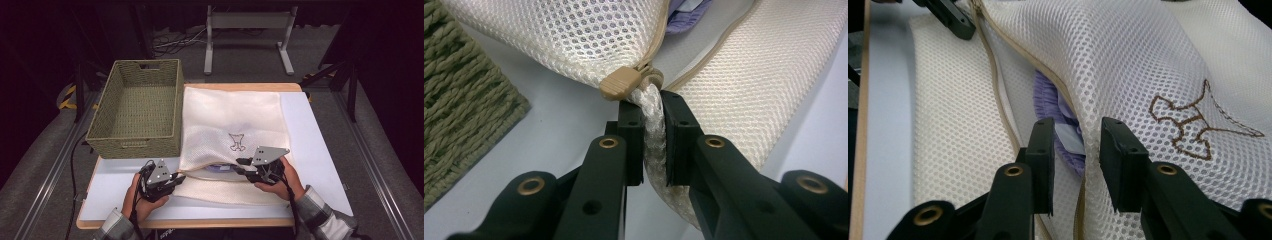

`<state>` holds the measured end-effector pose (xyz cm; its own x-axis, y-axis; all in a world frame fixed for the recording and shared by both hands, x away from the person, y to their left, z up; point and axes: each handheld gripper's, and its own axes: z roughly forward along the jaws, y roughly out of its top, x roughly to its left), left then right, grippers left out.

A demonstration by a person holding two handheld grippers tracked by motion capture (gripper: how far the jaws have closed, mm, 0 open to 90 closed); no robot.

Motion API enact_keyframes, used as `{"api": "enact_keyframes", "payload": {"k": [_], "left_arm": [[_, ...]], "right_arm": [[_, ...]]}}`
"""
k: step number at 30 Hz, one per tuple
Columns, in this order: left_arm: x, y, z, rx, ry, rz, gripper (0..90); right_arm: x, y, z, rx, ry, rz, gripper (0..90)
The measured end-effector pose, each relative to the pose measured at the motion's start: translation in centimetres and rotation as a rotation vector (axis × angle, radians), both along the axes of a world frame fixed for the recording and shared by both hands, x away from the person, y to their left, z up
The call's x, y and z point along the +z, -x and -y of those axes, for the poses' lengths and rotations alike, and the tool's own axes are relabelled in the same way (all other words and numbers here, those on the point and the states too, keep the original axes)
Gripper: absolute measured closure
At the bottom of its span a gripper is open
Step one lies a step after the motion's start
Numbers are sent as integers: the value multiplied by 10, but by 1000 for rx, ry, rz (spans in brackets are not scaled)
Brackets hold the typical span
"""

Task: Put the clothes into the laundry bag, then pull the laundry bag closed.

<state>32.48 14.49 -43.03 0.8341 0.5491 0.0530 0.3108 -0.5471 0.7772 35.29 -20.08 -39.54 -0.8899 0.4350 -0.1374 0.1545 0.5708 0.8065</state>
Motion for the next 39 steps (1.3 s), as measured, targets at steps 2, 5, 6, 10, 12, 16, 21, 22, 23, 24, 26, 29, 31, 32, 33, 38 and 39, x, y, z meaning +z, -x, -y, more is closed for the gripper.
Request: {"api": "enact_keyframes", "payload": {"k": [2,5,6,10,12,16,21,22,23,24,26,29,31,32,33,38,39], "left_arm": [[-1,0,0,2,-3,-1,814],[-1,1,1,3,-5,-6,814],[-2,1,1,2,-8,-5,814],[-3,1,1,4,-5,-12,815],[-3,1,1,5,0,-14,815],[-2,1,-1,10,12,-20,816],[-3,1,-1,9,19,-24,816],[-3,1,-1,7,18,-22,817],[-3,1,-1,7,19,-21,817],[-3,1,-1,7,21,-24,817],[-2,1,-1,5,19,-20,817],[-2,1,-2,2,20,-18,817],[-2,1,-2,3,18,-20,817],[-2,1,-2,3,19,-21,817],[-3,1,-2,5,21,-23,817],[-3,1,-2,0,24,-27,823],[-2,0,-2,-3,26,-25,825]], "right_arm": [[3,1,1,13,-23,6,701],[10,3,2,16,-50,21,754],[10,3,2,16,-50,21,754],[11,2,2,-18,-45,58,882],[9,0,0,-31,-34,55,883],[-2,-9,-6,-51,12,17,881],[-15,-14,-13,-50,70,-27,873],[-17,-15,-14,-52,75,-31,873],[-19,-15,-14,-51,80,-37,872],[-20,-16,-15,-50,80,-38,871],[-20,-16,-15,-52,80,-37,870],[-19,-16,-13,-51,71,-35,872],[-19,-15,-13,-51,70,-27,872],[-18,-15,-13,-49,75,-22,872],[-18,-14,-13,-48,74,-21,872],[-18,-14,-14,-49,78,-19,874],[-18,-13,-14,-50,77,-18,869]]}}
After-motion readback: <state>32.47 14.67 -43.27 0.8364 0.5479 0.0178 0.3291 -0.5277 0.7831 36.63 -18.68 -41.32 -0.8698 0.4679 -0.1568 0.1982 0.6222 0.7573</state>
